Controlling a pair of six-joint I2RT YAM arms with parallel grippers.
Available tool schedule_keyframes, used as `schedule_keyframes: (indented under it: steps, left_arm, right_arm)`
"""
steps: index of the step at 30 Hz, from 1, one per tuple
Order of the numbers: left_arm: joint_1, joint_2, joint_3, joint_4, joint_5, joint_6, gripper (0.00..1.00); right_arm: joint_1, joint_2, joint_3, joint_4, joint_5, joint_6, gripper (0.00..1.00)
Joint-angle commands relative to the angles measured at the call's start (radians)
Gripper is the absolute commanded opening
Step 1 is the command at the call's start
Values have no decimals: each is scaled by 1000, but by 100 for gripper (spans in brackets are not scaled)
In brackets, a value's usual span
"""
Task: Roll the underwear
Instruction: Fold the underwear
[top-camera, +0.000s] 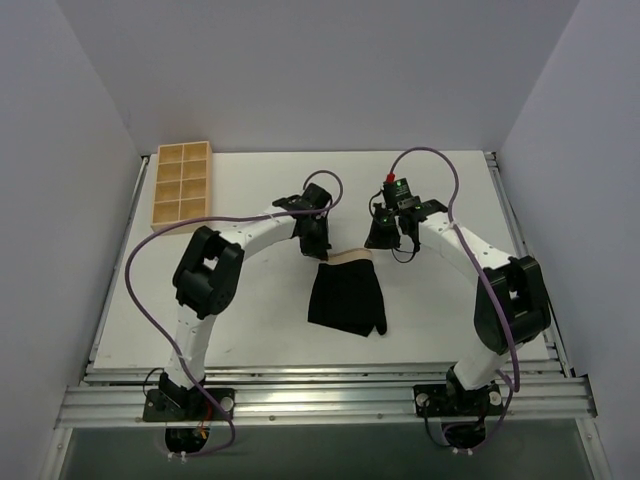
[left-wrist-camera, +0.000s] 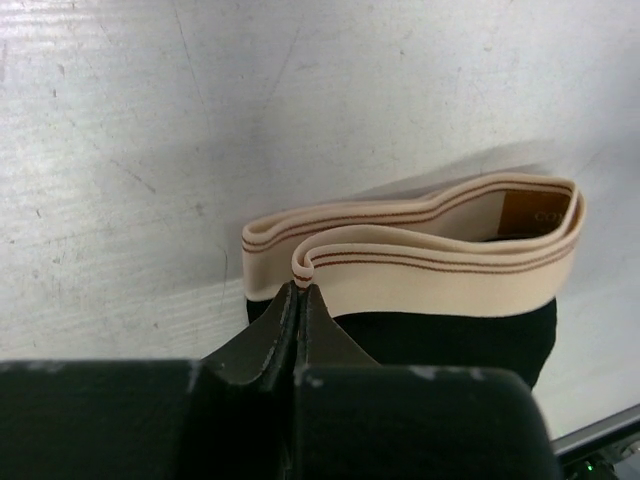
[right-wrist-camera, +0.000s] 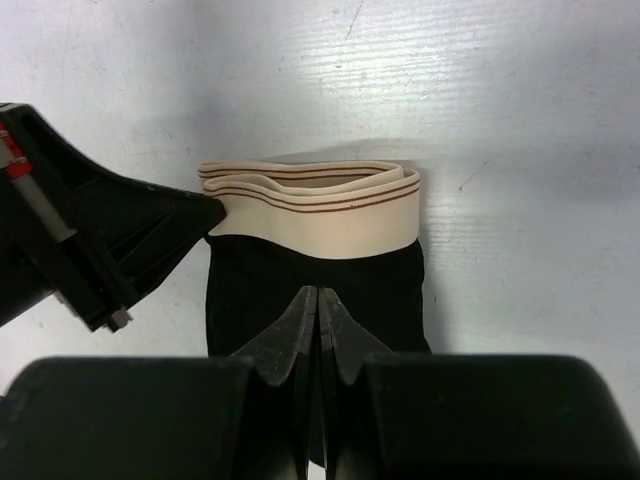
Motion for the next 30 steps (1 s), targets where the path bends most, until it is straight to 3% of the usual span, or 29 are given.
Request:
schedule_keyframes:
  steps: [1,10,30]
  left_arm:
    - [14,-103,-33,51,37,11,2]
    - [42,-98,-117,118,103,26,2]
    - [70,-139,-208,184,104,38,2]
  right_arm:
    - [-3,-42,-28,4,-8,4,0]
    - [-3,-8,-33,47,3,16,1]
    - [36,270,11,139,26,7,0]
